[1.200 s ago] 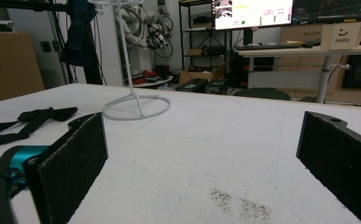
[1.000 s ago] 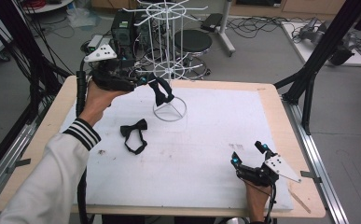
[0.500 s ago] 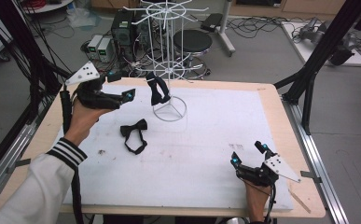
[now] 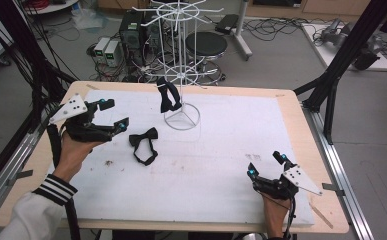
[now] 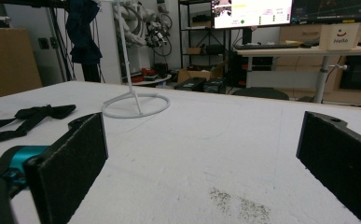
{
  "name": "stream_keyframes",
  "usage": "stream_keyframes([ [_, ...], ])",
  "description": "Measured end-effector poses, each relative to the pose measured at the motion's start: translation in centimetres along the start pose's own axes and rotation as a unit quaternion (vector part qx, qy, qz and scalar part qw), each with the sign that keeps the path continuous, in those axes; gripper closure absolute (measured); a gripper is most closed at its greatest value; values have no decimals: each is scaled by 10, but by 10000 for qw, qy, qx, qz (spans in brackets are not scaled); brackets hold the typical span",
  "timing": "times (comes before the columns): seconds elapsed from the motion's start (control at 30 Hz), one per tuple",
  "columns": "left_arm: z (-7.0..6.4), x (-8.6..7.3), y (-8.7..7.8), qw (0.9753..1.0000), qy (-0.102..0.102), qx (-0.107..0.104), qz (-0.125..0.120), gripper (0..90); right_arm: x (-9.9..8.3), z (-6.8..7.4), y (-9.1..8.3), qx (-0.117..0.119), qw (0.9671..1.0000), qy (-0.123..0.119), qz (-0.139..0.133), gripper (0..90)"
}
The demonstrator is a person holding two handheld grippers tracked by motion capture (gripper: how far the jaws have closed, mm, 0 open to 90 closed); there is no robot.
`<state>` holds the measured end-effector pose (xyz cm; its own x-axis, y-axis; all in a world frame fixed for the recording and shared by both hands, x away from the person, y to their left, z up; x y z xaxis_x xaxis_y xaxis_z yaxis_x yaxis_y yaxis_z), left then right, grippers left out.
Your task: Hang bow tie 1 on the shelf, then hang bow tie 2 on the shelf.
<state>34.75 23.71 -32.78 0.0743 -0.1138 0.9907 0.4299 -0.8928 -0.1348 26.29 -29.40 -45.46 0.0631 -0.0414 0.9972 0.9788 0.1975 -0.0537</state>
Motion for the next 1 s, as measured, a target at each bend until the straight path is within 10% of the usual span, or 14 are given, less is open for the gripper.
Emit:
stream_keyframes([
  [0.5, -13, -47, -15, 9999, -81, 109, -60, 158, 0, 0, 0, 5, 10000, -16, -11, 10],
  [1.0, -18, -59, -16, 9998, -111, 147, 35, 158, 0, 0, 0, 10, 10000, -21, -15, 10],
])
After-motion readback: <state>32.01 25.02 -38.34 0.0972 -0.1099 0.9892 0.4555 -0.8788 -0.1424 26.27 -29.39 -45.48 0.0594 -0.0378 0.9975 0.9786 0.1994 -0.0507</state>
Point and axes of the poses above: each handheld gripper's, and its own axes: y roughly forward along the jaws, x roughly out of its top, z roughly to its left, the point moved 1 cm from there along y, roughly forward along the jaws, and after that the axes turned 15 degrees about -x, right-handed, at the moved point
